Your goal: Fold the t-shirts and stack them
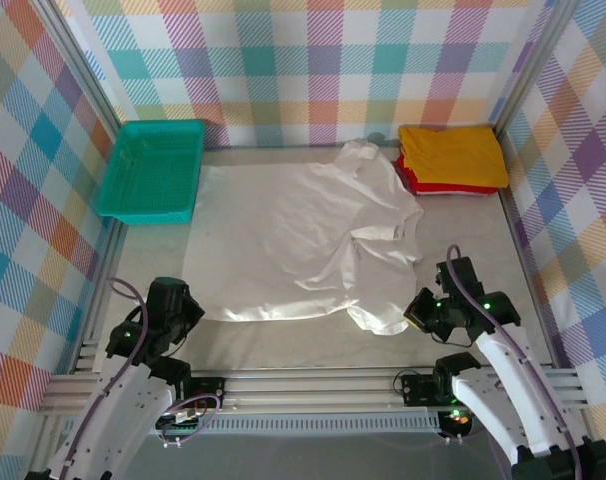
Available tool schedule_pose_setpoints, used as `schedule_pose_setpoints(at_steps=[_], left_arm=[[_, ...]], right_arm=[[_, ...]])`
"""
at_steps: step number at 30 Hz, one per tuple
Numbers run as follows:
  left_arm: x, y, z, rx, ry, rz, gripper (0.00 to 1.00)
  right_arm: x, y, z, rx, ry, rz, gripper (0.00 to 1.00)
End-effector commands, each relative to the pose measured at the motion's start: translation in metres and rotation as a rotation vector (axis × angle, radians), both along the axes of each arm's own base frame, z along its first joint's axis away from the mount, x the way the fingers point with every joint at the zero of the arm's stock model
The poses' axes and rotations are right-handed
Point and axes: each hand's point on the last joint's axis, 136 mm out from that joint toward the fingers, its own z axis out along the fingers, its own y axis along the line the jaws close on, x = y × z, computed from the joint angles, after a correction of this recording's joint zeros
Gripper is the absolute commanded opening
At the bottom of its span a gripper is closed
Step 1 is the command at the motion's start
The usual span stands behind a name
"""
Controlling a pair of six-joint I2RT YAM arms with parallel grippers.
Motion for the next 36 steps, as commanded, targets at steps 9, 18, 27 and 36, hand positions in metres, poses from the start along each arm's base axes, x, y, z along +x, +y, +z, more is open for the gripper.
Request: schedule_pose_setpoints(at_steps=[9, 18, 27, 36], left_arm=[[0.000, 0.011, 0.066, 0.036, -0.139, 0.016, 0.00], [0.025, 0.011, 0.071, 0.116, -0.060, -0.018, 0.00], [0.043, 0.019, 0.034, 0.107, 0.064, 0.024, 0.00], [0.067, 0.026, 0.004, 0.156, 0.222, -0.033, 0.00]], right_arm=[[0.004, -0.005, 0.060, -0.013, -0.101, 0.001, 0.00], [0.042, -0.006, 0.098, -0.086, -0.182, 0.047, 0.00], [0.104, 0.005, 0.079, -0.089, -0.185, 0.054, 0.00], [0.162, 0.014, 0.061, -0.123, -0.179, 0.085, 0.00]])
